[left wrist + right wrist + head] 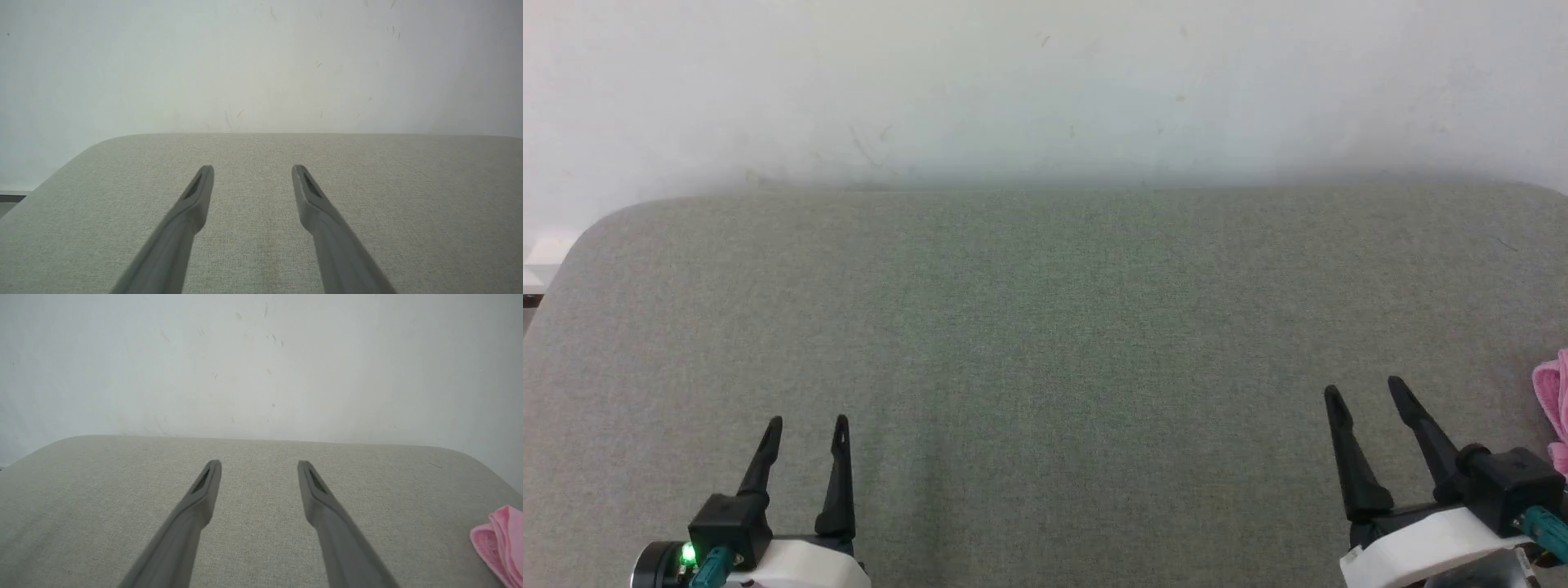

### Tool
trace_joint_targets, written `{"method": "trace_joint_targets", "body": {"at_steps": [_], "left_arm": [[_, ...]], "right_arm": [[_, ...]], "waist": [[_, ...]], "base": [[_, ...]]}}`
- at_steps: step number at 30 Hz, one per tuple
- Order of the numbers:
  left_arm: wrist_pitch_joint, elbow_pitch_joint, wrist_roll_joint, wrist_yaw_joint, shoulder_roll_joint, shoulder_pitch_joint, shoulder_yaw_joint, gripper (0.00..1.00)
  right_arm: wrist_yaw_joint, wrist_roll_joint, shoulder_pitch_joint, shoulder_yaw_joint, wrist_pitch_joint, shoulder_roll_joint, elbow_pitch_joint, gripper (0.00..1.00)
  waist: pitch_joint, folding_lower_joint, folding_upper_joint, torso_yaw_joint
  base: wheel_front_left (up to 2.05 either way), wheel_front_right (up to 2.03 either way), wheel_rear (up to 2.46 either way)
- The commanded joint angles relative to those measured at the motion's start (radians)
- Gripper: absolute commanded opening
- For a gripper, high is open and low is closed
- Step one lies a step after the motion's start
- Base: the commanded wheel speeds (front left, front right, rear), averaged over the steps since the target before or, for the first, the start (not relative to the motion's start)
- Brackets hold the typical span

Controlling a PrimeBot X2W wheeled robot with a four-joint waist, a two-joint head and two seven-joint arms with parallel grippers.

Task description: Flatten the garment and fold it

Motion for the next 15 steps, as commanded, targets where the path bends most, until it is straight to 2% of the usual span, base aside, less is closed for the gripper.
{"method": "trace_joint_targets", "body": {"at_steps": [1,4,5,15], "left_arm": [[-0.005,0.007,0.0,-0.009,-0.003,-0.001,-0.001,1.0],[-0.005,0.02,-0.008,-0.017,-0.007,-0.008,-0.001,1.0],[0.0,0.018,-0.007,-0.016,-0.005,-0.003,-0.001,0.0],[0.016,0.012,0.0,-0.013,-0.012,-0.006,-0.002,0.0]], "right_arm": [[-0.001,0.002,0.005,0.005,0.002,0.007,-0.008,1.0],[-0.001,0.003,0.0,0.008,0.005,0.01,-0.006,1.0],[0.0,0.002,0.0,0.006,0.003,0.007,-0.003,0.0],[0.0,-0.008,-0.008,0.005,0.006,0.009,0.004,0.0]], "waist": [[0.003,0.0001,0.0,-0.004],[0.004,0.0001,0.0,-0.006],[0.004,0.0002,0.0,-0.006],[0.002,0.0002,0.0,-0.005]], "base": [[0.0,0.0,0.0],[0.0,0.0,0.0],[0.0,0.0,0.0],[0.0,0.0,0.0]]}}
